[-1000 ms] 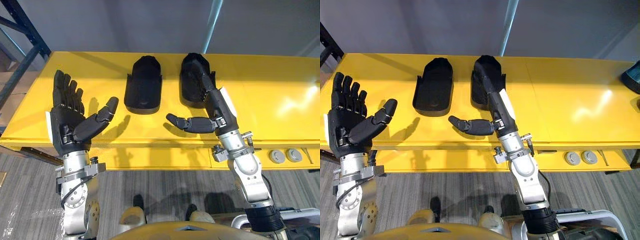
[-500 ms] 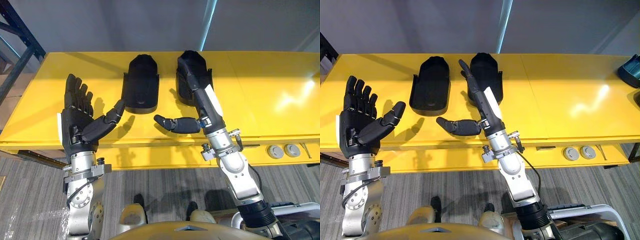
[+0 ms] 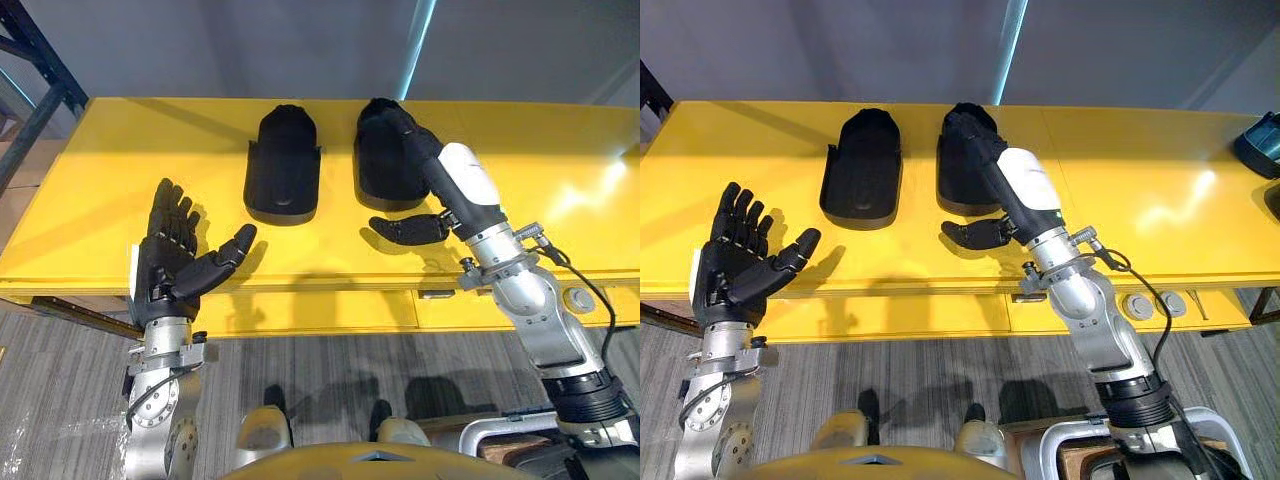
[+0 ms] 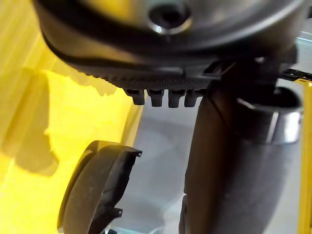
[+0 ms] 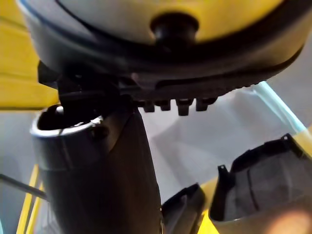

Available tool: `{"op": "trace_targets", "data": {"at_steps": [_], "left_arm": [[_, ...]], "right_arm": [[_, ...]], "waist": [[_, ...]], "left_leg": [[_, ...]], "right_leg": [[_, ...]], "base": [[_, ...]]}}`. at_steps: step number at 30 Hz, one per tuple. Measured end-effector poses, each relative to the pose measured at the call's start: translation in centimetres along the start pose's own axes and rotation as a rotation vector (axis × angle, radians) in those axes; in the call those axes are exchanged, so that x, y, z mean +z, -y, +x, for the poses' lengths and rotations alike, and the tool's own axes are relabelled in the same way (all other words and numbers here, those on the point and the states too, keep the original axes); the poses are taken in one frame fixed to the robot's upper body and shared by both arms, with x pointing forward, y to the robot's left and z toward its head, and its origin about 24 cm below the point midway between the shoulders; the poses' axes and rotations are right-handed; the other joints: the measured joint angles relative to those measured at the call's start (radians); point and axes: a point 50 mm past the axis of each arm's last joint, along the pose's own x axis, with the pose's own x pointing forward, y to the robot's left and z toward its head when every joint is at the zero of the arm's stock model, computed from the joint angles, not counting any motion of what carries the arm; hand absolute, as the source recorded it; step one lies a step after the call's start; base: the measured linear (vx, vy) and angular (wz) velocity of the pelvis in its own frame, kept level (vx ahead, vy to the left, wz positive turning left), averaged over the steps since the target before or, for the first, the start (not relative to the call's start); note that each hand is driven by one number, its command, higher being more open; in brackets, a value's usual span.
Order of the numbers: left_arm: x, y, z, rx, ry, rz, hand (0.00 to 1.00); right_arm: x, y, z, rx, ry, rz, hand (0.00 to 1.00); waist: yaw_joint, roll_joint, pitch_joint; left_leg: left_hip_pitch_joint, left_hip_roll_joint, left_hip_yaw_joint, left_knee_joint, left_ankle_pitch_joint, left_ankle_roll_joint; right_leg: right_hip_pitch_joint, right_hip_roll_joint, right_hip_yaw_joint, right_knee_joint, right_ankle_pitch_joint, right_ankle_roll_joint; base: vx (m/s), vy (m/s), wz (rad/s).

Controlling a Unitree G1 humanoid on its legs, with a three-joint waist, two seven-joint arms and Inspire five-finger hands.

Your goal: Walk over and take three plastic housings, then place them on the shelf

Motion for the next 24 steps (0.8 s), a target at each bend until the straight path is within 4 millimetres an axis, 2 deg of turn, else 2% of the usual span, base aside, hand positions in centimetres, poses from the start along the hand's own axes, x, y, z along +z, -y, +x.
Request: {"op": "trace_targets", "data": {"at_steps": [6, 10, 13, 17, 18, 24], "left_arm": [[-0.2, 0.1, 0.1, -0.063, -0.032, 0.017, 1.00], [-0.7, 0.2, 0.0, -0.076, -0.063, 0.013, 1.00], [-0.9, 0.5, 0.0, -0.095, -0.071, 0.006, 1.00], [-1.0, 0.4, 0.1, -0.084, -0.075, -0.010, 1.00], [-1.0, 0.4, 0.1, -0.082, -0.076, -0.012, 1.00], [-1.0, 0.5, 0.3, -0.088, -0.071, -0.017, 1.00]], "right_arm": [[-0.7, -0.2, -0.2, 0.171, -0.062, -0.032, 1.00], [-1.2, -1.1, -0.4, 0.284, -0.105, -0.037, 1.00], [-2.3, -2.3, 0.2, 0.370, -0.148, -0.023, 1.00], [-3.6, -1.6, 1.2, 0.380, -0.186, -0.042, 1.00], [-3.6, -1.6, 1.4, 0.384, -0.186, -0.039, 0.00], [-3.9, -1.2, 2.4, 0.386, -0.182, -0.020, 0.00]], "waist": [[0.000, -0.003, 0.002], [0.000, -0.004, 0.004], [-0.002, -0.005, 0.004], [0.002, -0.001, 0.012], [0.002, -0.001, 0.013], [0.001, 0.004, 0.038]], "left_leg": [[-0.003, 0.001, 0.003, -0.007, 0.007, 0.002], [-0.004, 0.002, 0.004, -0.007, 0.013, -0.006], [-0.006, 0.002, 0.004, -0.005, 0.014, -0.007], [-0.019, 0.002, -0.001, 0.003, 0.019, -0.005], [-0.019, 0.002, -0.002, 0.003, 0.019, -0.005], [-0.018, 0.001, -0.007, 0.003, 0.026, -0.003]], "right_leg": [[-0.002, 0.002, 0.000, -0.011, 0.000, 0.001], [-0.003, 0.003, 0.000, -0.012, -0.001, 0.001], [-0.005, 0.003, 0.000, -0.012, -0.001, 0.001], [-0.014, 0.003, -0.003, -0.010, -0.001, 0.001], [-0.014, 0.003, -0.003, -0.009, -0.001, 0.001], [-0.014, 0.002, -0.008, 0.003, -0.003, 0.003]], "base": [[-0.01, -0.006, 0.00], [0.00, 0.000, 0.00], [0.00, 0.000, 0.00], [-0.01, 0.000, 0.01], [-0.03, 0.001, 0.03], [-0.04, 0.001, 0.02]]}}
